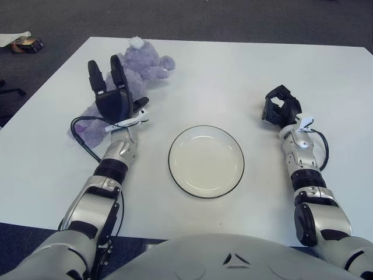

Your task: Put the doll into the plate.

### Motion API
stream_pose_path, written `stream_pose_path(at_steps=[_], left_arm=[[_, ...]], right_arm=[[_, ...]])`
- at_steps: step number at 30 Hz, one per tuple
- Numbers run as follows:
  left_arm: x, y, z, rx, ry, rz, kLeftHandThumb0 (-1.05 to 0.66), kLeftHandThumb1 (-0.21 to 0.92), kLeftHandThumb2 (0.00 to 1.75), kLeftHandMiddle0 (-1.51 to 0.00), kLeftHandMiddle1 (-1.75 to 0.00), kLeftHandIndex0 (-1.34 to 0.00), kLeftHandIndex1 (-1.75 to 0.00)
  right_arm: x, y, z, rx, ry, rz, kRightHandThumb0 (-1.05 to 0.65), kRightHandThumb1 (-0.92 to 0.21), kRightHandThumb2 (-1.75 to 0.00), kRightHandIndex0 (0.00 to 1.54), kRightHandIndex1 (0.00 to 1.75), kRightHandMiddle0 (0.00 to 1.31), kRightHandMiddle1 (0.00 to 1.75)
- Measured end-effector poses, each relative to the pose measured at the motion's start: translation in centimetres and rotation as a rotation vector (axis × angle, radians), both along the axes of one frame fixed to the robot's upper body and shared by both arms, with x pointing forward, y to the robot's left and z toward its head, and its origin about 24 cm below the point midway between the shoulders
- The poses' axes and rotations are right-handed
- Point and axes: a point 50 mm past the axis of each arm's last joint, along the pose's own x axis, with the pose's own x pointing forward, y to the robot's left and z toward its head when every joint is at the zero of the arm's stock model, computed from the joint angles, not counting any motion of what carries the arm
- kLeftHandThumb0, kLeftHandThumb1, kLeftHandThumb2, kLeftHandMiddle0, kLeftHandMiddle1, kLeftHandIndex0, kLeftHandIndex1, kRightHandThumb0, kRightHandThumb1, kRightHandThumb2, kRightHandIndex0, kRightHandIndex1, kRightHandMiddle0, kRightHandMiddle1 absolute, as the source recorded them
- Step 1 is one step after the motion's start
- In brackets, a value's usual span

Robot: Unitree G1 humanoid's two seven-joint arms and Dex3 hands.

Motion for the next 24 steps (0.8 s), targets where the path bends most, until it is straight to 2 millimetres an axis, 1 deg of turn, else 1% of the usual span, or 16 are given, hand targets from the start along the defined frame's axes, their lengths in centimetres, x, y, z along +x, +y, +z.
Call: stream_pose_path(at_steps=[2,7,24], left_arm=[[0.05,0.03,0.01,-0.004,-0.006,0.006,-0.87,0.58,0.42,0.00,0.00,0.00,-0.08],[0.31,0.08,0.06,0.007,-0.010,0.020,-0.89,0.57,0.46,0.00,0.00,0.00,-0.06],[1.02,-0.03,0.09,0.085,0.034,0.072,-0.91,0.53,0.48,0.00,0.00,0.00,-0.13]], right_arm=[[0.01,0.00,-0.02,0.000,0.001,0.001,-0.41,-0.55,-1.03,0.97,1.75,0.44,1.75],[0.06,0.05,-0.02,0.000,-0.001,0.004,-0.41,-0.55,-1.03,0.97,1.75,0.44,1.75],[0.16,0.15,0.04,-0.001,-0.003,0.009,-0.41,-0.55,-1.03,0.96,1.75,0.43,1.75]])
